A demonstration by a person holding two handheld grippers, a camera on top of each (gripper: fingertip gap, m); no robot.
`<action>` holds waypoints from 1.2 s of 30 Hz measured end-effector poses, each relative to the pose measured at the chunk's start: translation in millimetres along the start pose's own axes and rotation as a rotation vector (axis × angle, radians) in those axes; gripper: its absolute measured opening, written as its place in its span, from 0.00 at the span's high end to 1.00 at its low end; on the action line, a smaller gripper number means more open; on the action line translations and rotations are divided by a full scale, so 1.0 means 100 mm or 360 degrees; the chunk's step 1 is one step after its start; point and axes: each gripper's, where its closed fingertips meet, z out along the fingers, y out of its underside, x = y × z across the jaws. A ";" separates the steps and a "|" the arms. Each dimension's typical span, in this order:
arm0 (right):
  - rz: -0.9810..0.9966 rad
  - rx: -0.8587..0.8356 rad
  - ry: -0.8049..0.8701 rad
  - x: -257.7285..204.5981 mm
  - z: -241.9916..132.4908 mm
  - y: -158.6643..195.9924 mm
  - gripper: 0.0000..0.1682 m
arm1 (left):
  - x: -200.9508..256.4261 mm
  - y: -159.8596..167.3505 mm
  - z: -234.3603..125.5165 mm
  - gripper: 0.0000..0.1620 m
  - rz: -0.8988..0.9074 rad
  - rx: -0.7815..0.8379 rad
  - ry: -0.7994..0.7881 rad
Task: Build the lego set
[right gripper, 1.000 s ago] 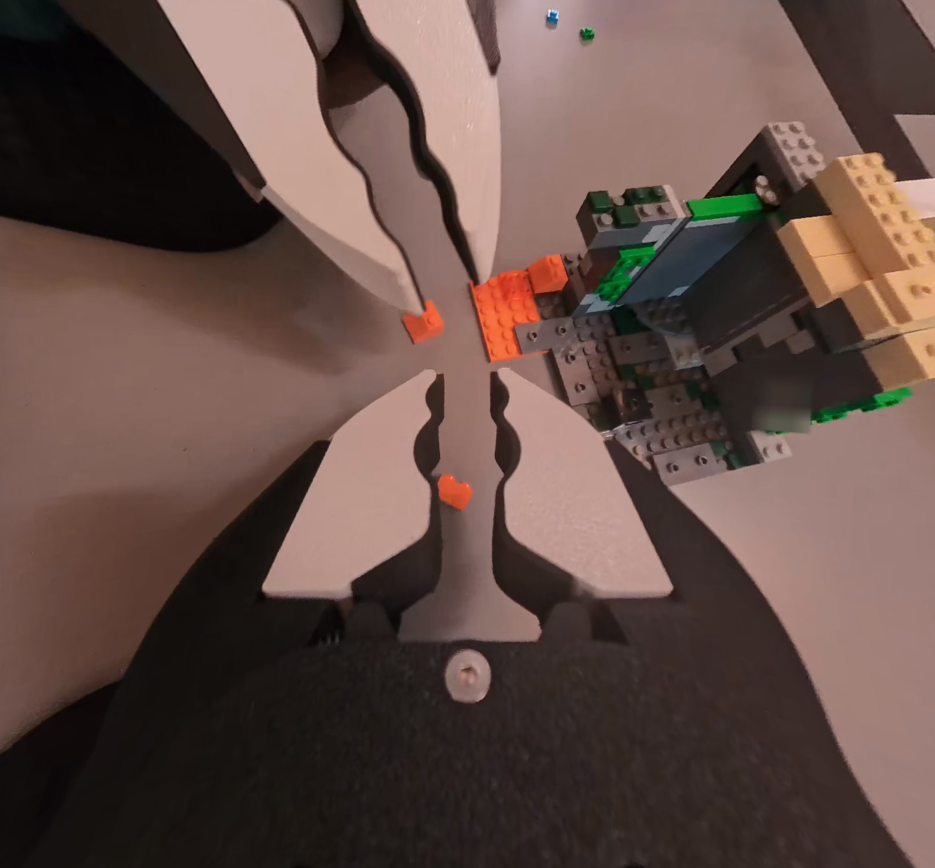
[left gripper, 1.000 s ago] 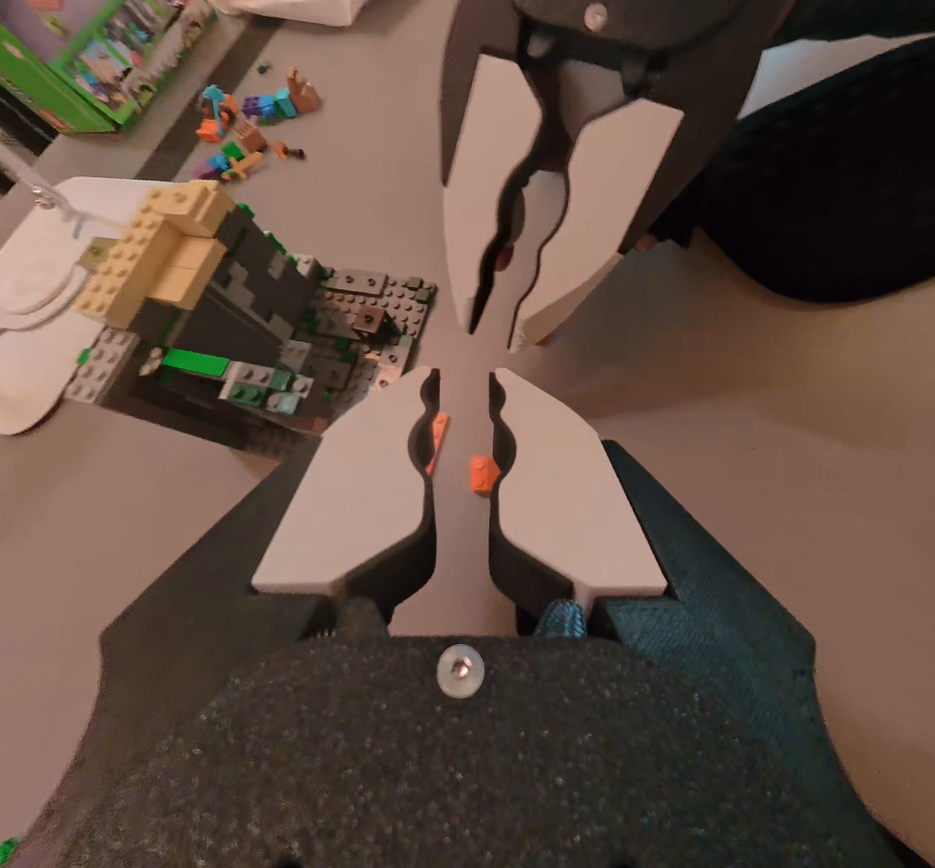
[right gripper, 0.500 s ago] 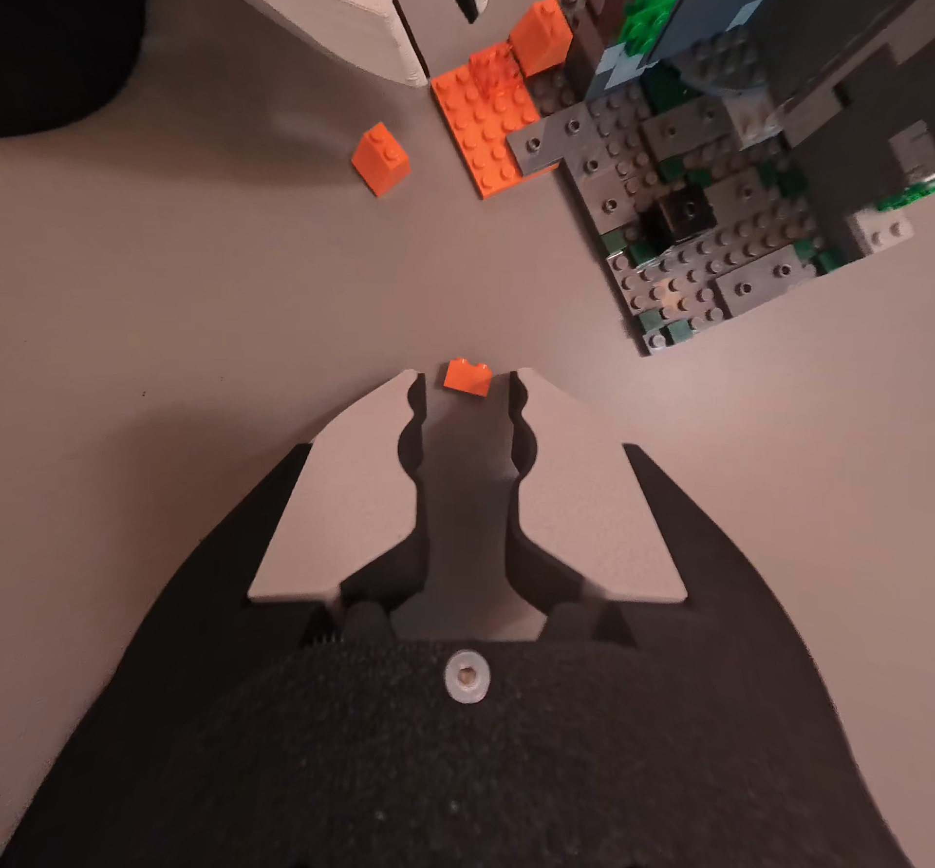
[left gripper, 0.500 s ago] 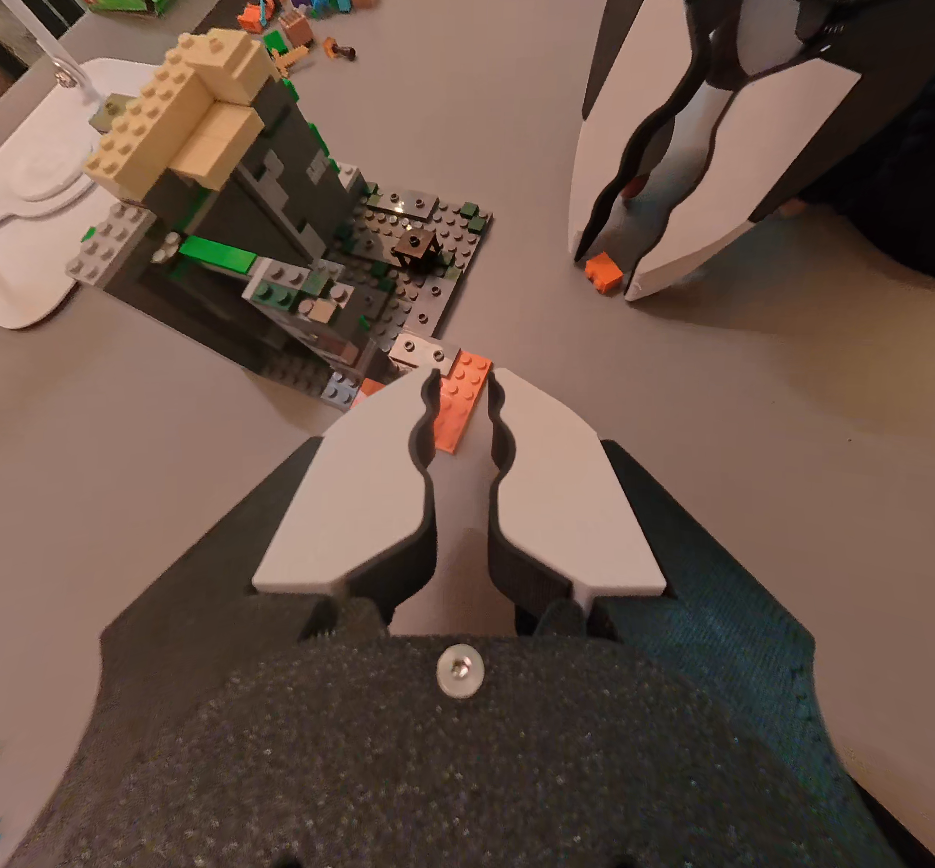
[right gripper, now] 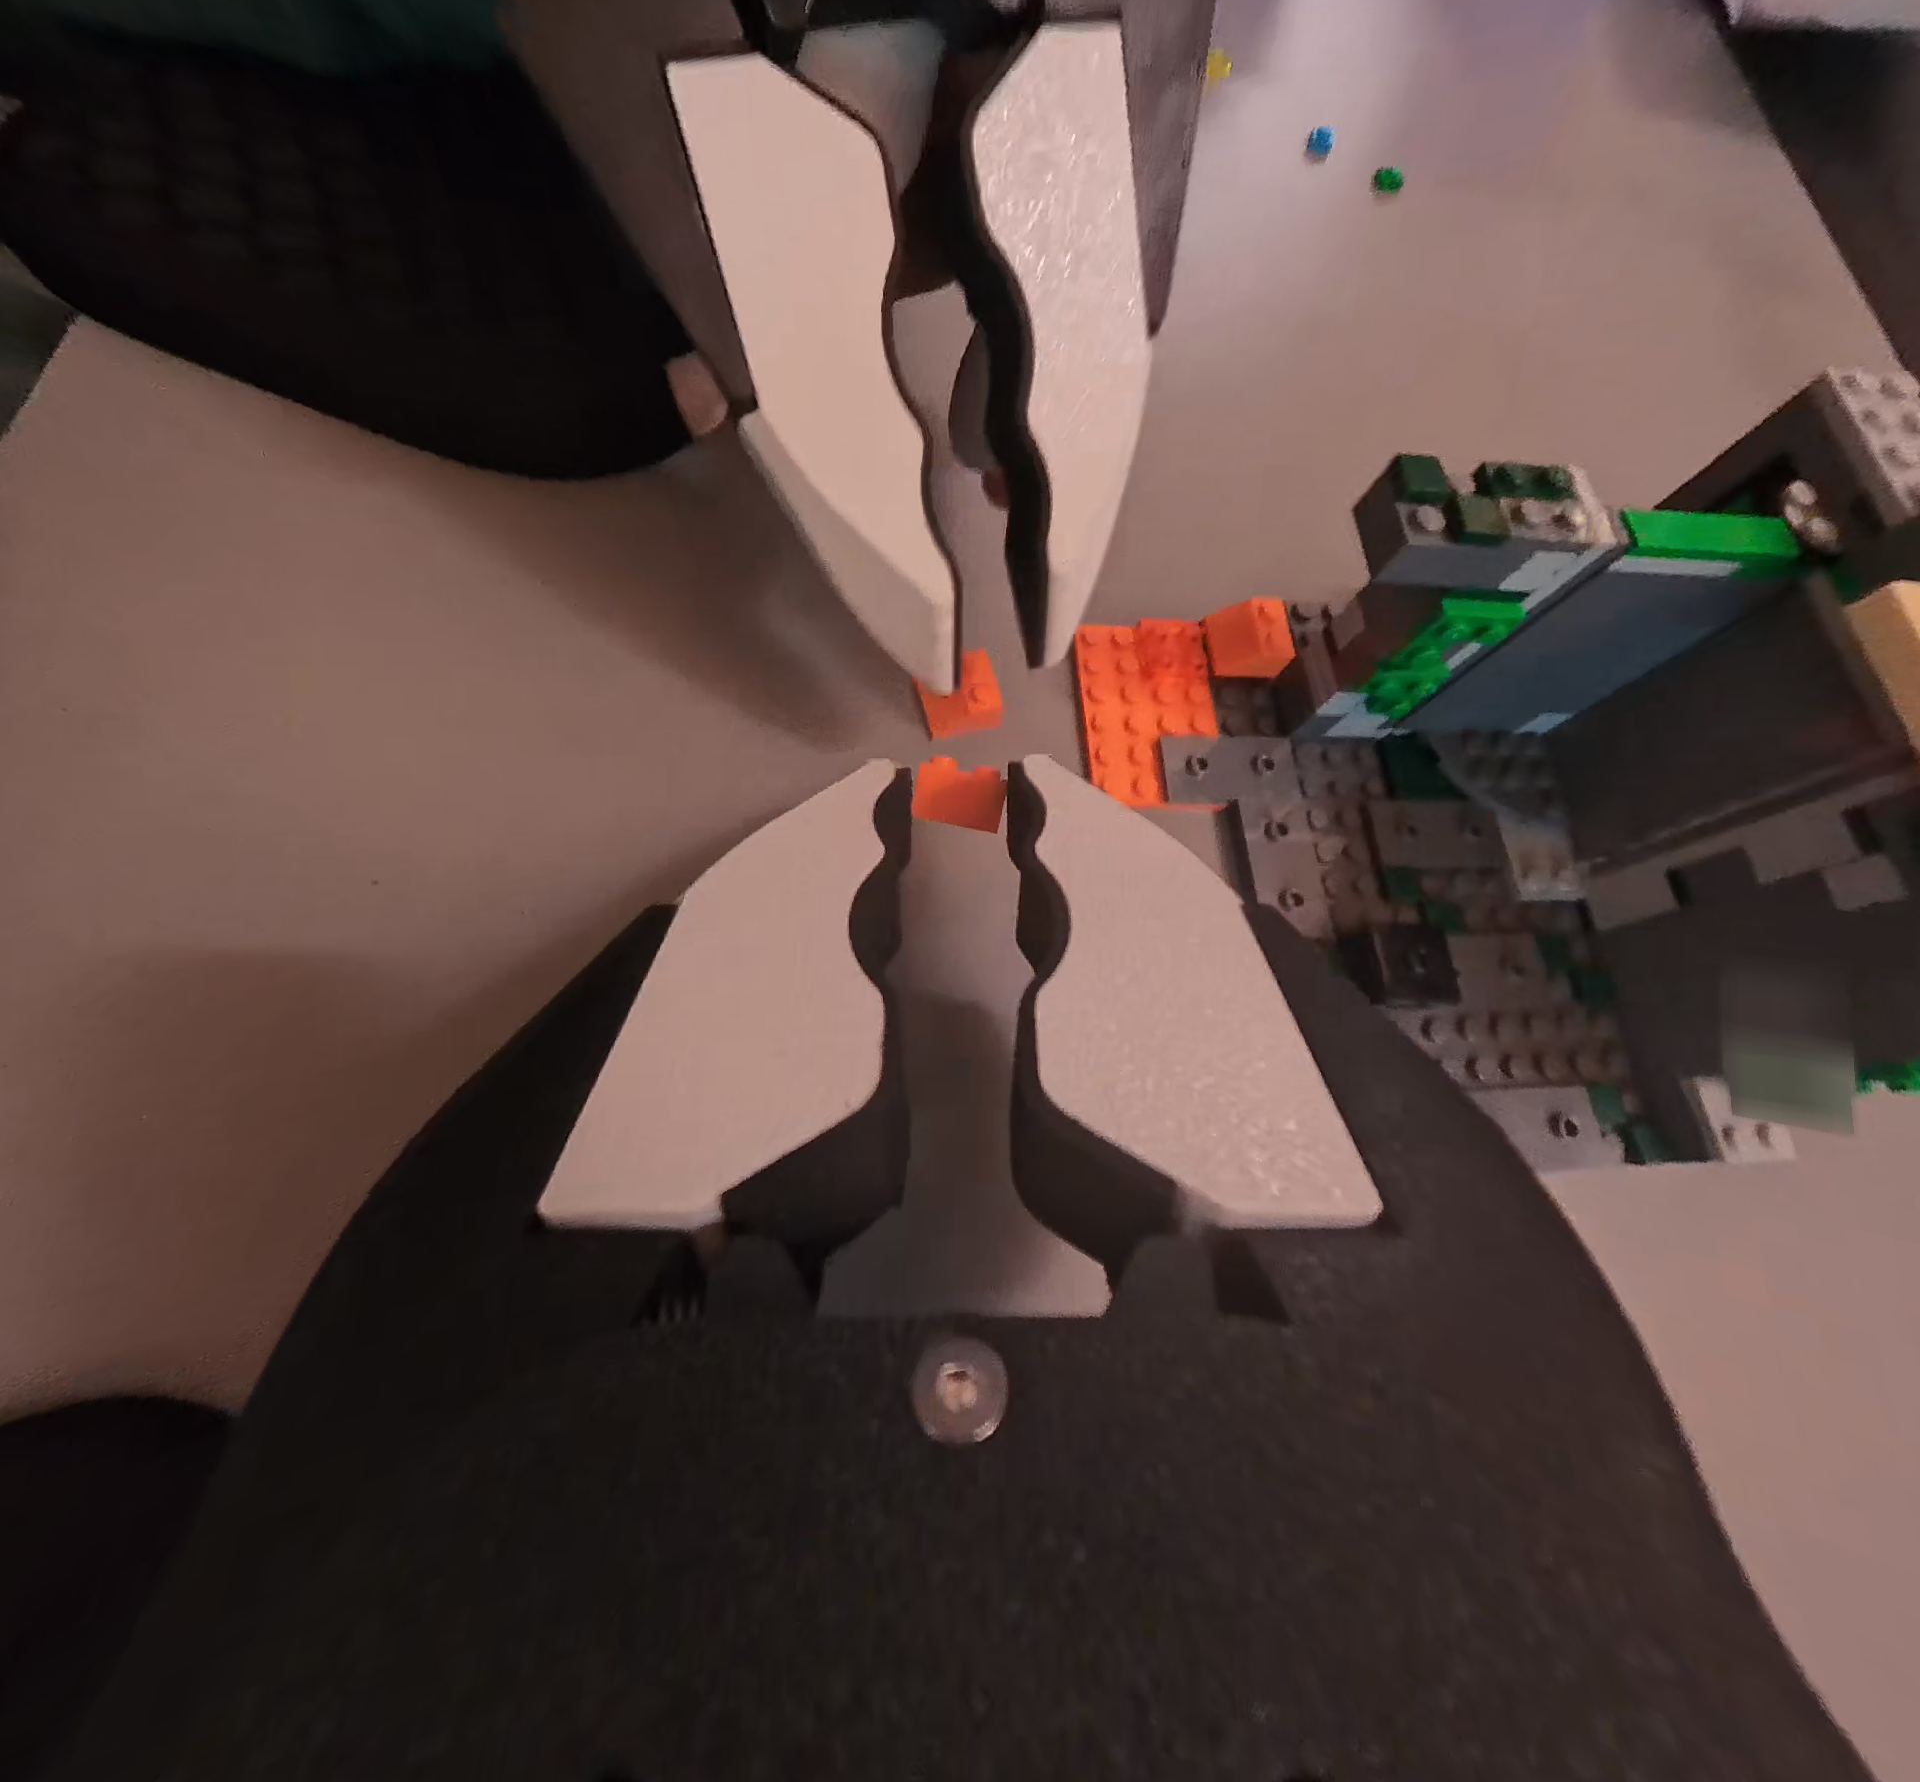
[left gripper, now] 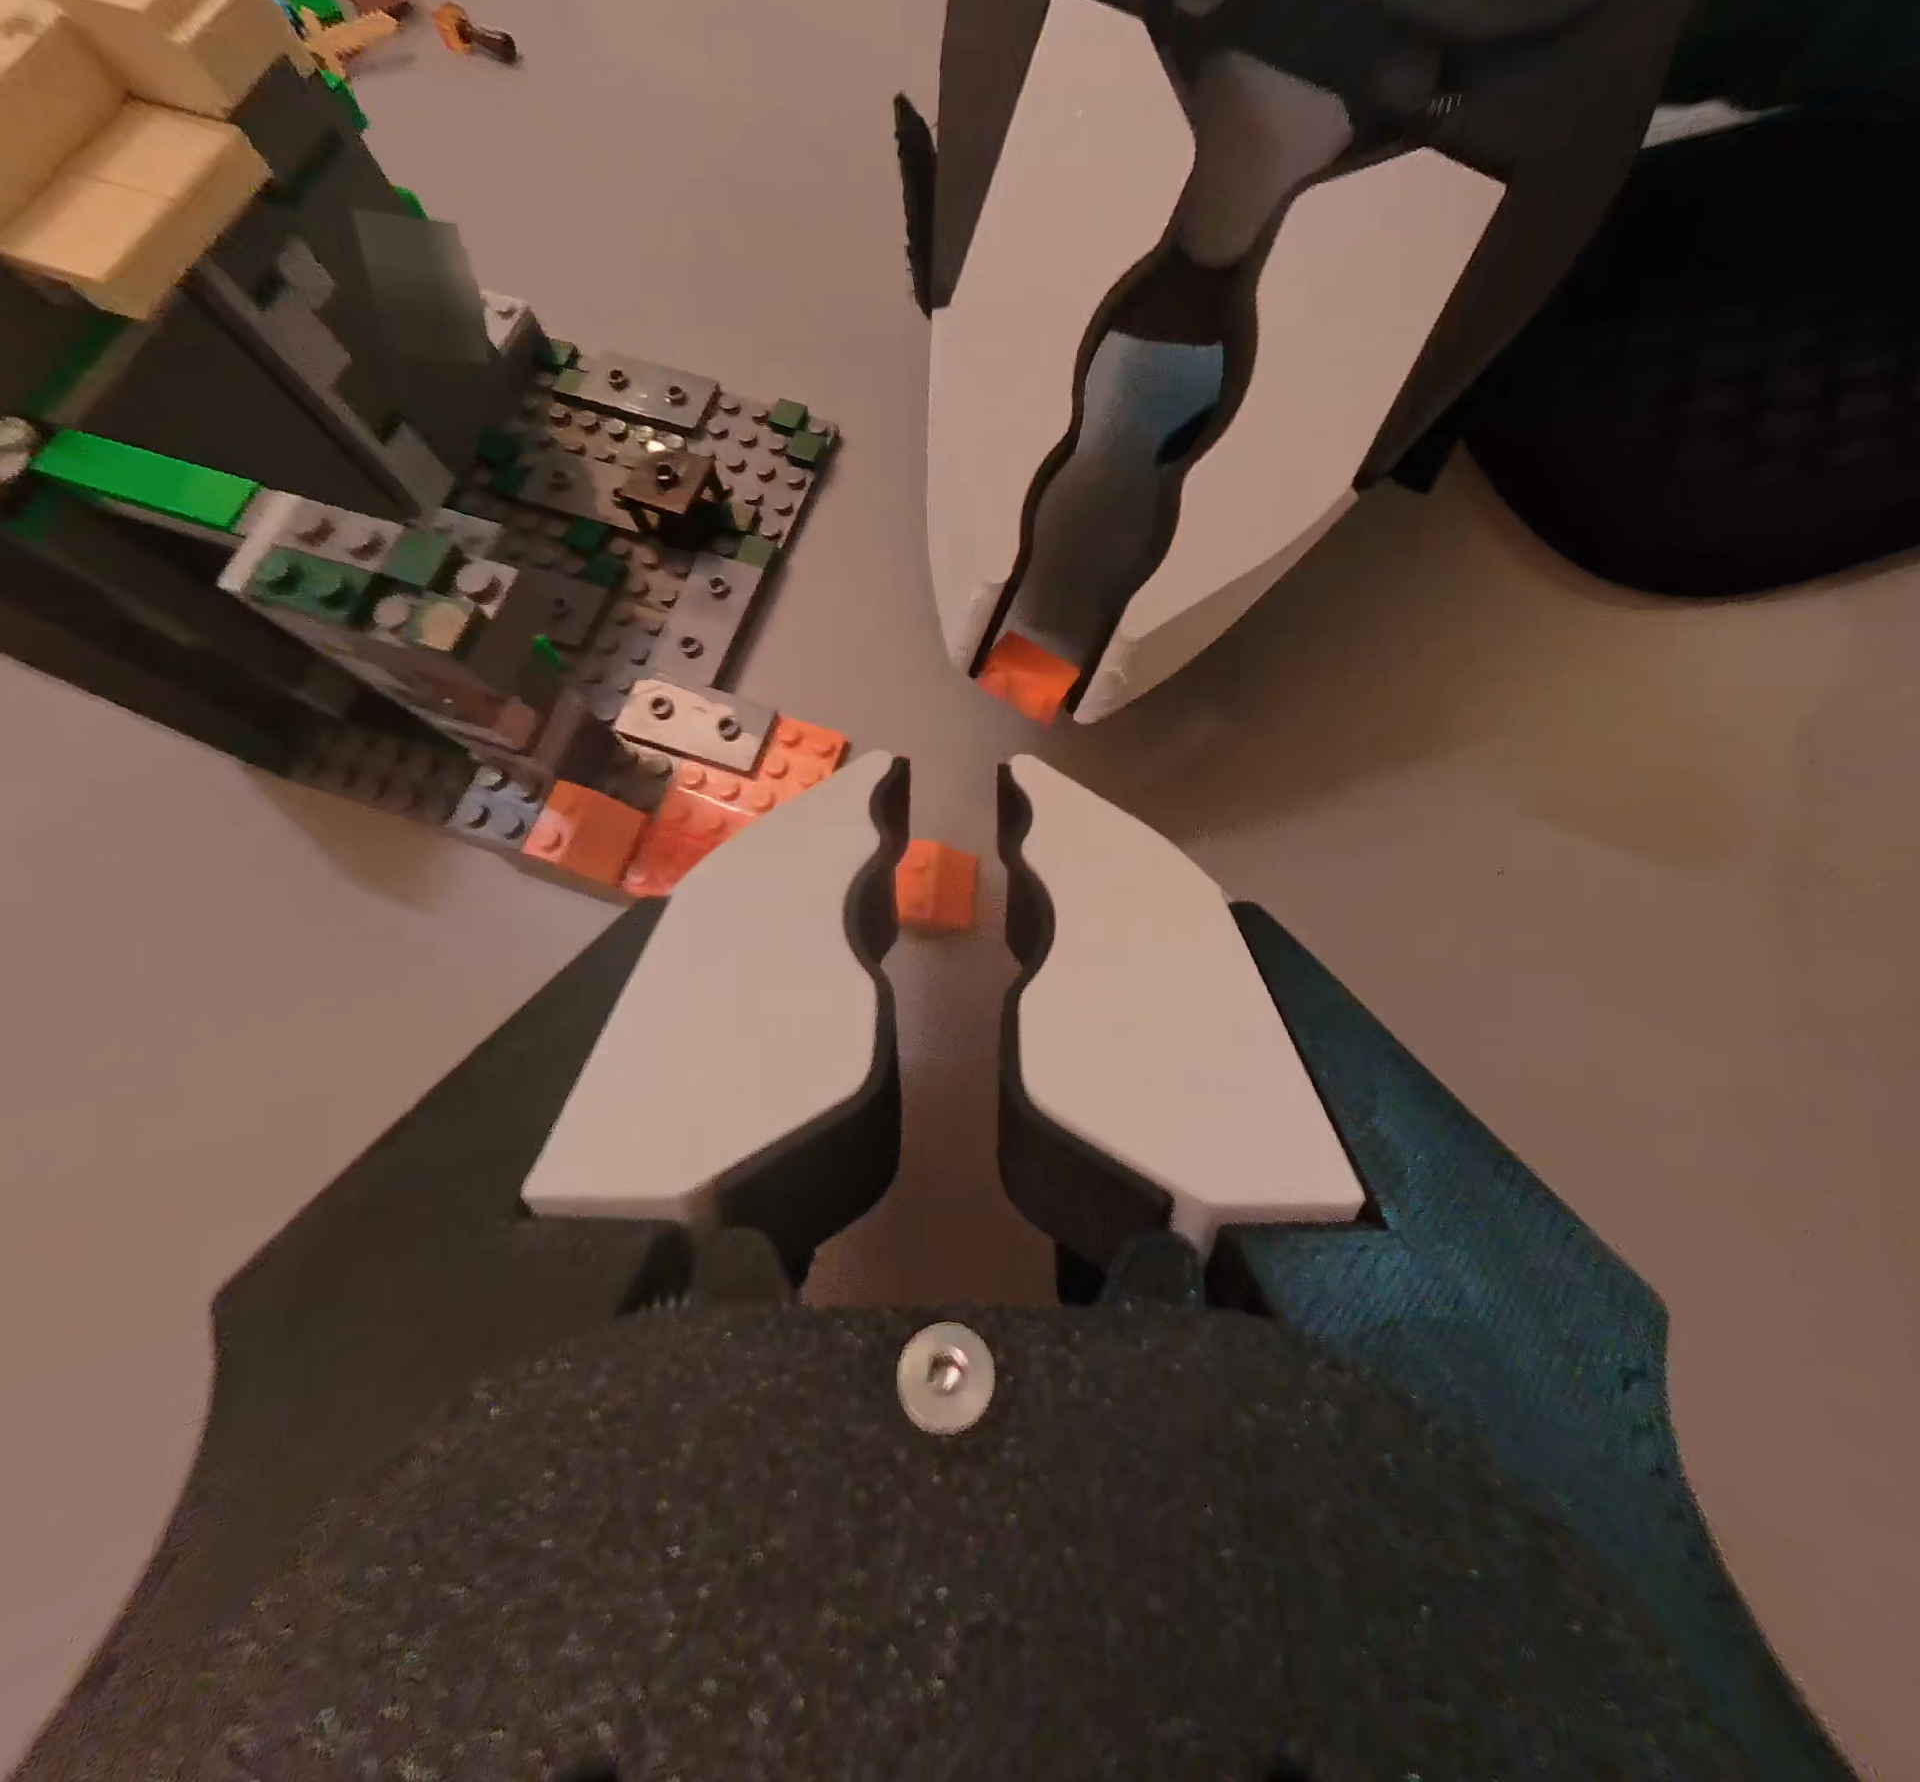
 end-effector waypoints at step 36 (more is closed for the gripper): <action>0.0002 0.0808 -0.0188 -0.36 -0.50 -0.70 0.90 | 0.59 -0.58 -0.45 0.92 0.0067 0.0733 0.0673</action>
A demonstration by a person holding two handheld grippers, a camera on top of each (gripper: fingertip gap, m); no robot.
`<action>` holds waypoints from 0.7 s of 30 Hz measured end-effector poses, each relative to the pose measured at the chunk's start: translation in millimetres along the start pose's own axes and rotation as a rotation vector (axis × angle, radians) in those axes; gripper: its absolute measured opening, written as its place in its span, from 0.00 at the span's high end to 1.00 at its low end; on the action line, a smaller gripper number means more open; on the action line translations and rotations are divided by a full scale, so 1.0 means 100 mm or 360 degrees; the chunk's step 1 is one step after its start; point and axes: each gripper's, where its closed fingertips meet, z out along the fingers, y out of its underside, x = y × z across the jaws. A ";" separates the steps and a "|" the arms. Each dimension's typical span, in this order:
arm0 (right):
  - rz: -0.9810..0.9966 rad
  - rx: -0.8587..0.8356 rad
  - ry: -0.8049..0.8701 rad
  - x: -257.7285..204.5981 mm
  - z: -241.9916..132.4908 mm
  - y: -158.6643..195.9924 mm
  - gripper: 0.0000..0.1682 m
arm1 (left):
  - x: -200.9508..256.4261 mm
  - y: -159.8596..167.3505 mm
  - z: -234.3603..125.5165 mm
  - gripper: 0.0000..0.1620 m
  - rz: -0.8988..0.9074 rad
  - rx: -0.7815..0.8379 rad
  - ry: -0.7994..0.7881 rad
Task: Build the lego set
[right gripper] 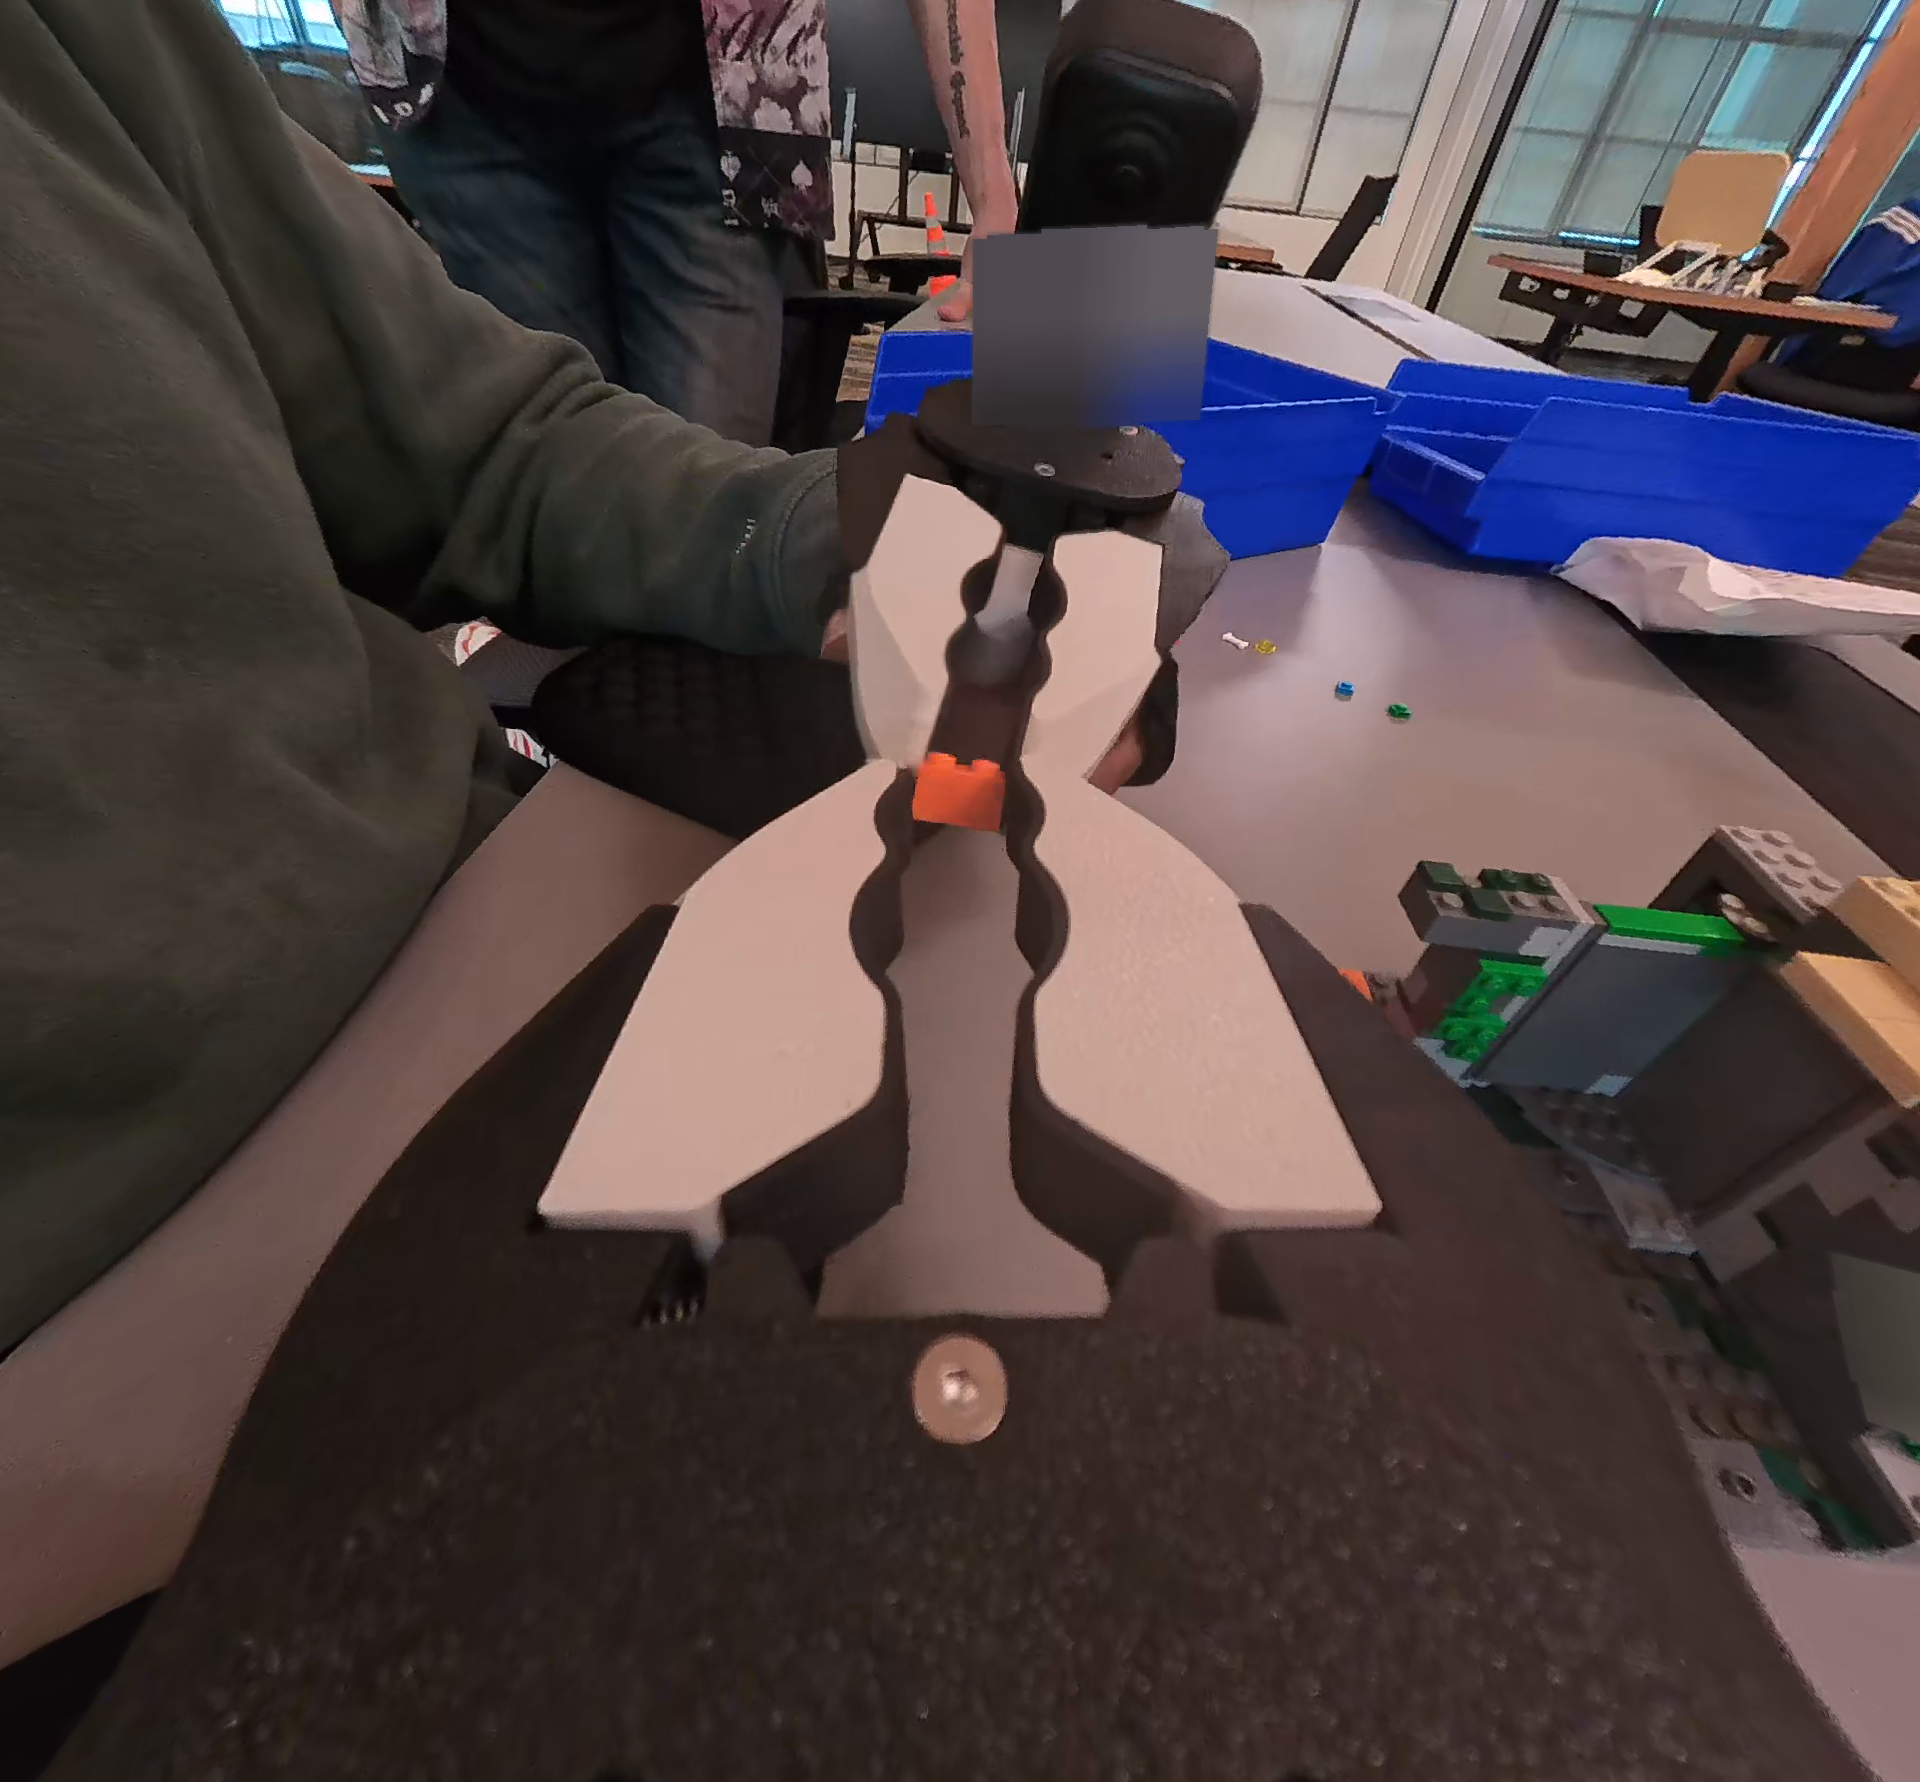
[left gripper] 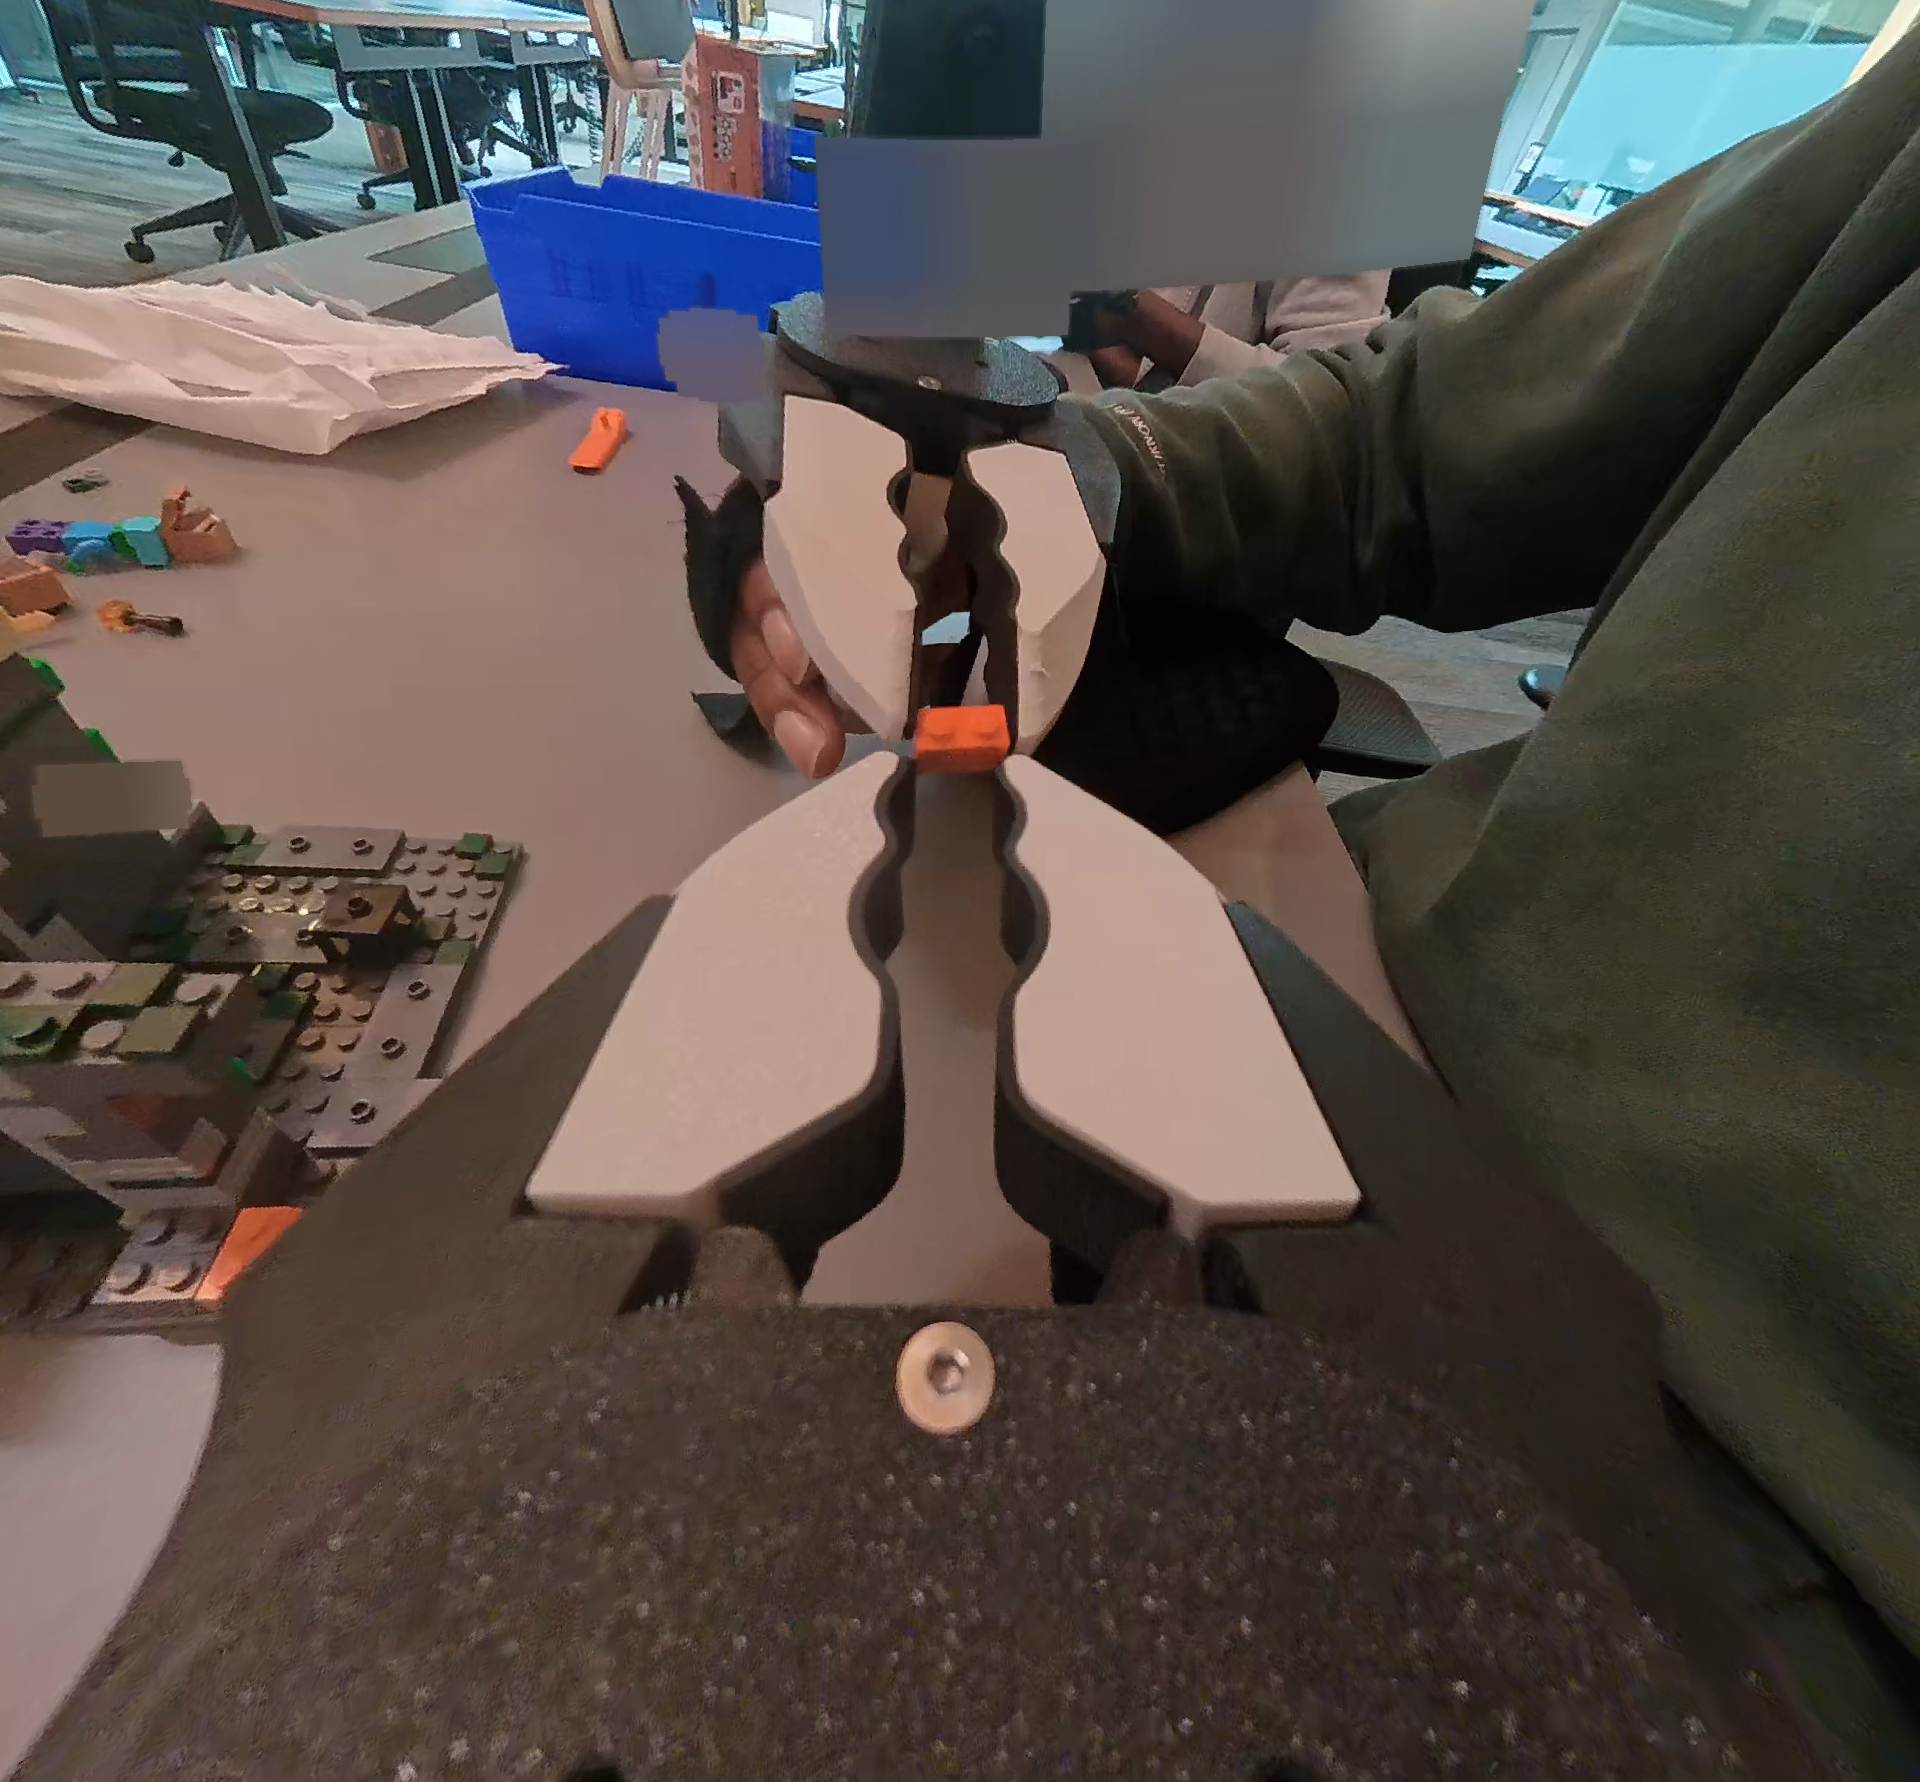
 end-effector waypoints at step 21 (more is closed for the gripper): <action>-0.0092 0.0018 0.0027 -0.04 0.02 -0.02 0.91 | 0.07 0.02 -0.04 0.87 -0.0209 0.0060 0.0226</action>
